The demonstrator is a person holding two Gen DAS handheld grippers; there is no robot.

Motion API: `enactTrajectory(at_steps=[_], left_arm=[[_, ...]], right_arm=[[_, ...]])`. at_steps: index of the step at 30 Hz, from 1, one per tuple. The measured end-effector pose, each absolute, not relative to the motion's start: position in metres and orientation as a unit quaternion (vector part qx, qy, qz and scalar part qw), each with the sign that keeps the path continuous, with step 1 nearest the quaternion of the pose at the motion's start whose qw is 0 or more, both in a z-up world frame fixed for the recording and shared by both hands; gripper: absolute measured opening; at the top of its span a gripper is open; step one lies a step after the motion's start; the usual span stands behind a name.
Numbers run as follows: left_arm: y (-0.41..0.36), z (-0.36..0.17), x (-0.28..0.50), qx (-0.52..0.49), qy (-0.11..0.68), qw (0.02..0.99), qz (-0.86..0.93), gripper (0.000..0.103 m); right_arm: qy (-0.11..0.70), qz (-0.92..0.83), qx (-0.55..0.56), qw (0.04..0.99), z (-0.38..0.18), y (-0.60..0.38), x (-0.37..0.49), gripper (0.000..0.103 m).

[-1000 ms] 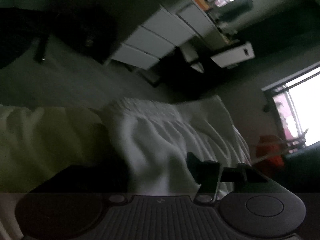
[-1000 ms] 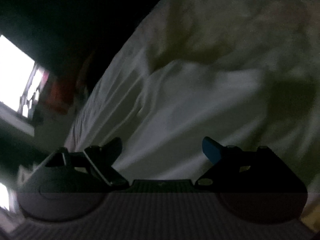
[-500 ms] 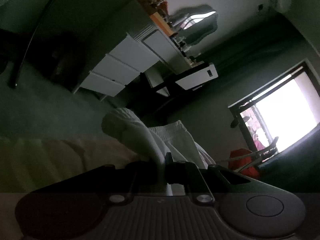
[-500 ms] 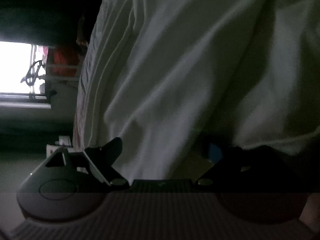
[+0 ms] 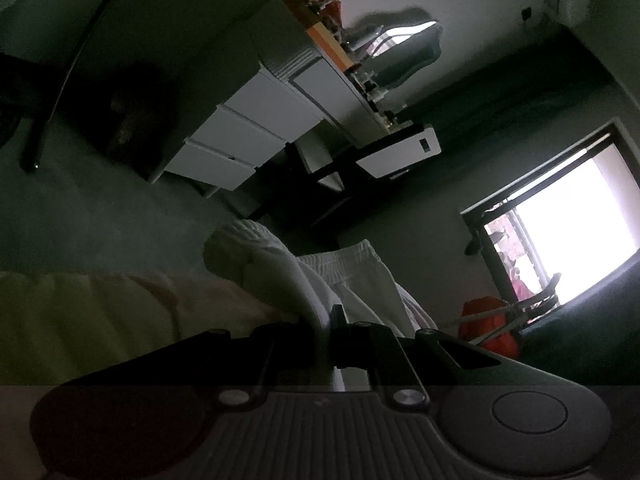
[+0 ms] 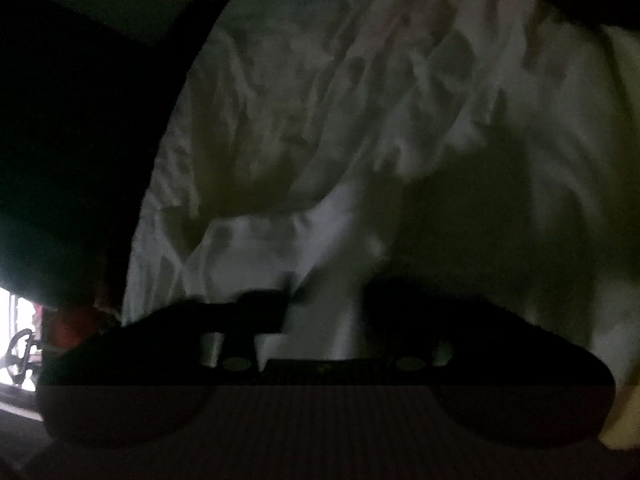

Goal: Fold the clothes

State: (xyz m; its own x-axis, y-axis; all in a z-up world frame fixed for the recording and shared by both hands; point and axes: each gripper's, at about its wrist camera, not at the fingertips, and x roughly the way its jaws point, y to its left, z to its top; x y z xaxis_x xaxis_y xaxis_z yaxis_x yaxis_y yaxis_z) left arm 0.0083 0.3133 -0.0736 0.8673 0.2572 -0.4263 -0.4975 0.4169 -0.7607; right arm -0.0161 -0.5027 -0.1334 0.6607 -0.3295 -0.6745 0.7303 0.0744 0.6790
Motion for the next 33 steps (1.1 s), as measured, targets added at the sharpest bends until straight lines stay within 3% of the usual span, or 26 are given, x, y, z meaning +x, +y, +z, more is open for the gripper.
enactTrajectory(at_steps=[9, 17, 26, 33], left_arm=[[0.315, -0.038, 0.024, -0.46, 0.122, 0.856, 0.2, 0.007], [0.293, 0.0, 0.142, -0.389, 0.138, 0.892, 0.186, 0.007], [0.263, -0.047, 0.345, -0.319, 0.201, 0.902, 0.212, 0.008], [0.25, -0.099, 0.427, -0.268, 0.26, 0.896, 0.239, 0.013]], right_arm=[[0.129, -0.351, 0.513, 0.773, -0.068, -0.506, 0.005, 0.008], [0.125, -0.361, 0.41, 0.828, -0.013, -0.514, 0.159, 0.008], [0.161, -0.403, 0.308, 0.847, -0.069, -0.513, 0.367, 0.008], [0.215, -0.424, 0.276, 0.836, -0.13, -0.513, 0.418, 0.009]])
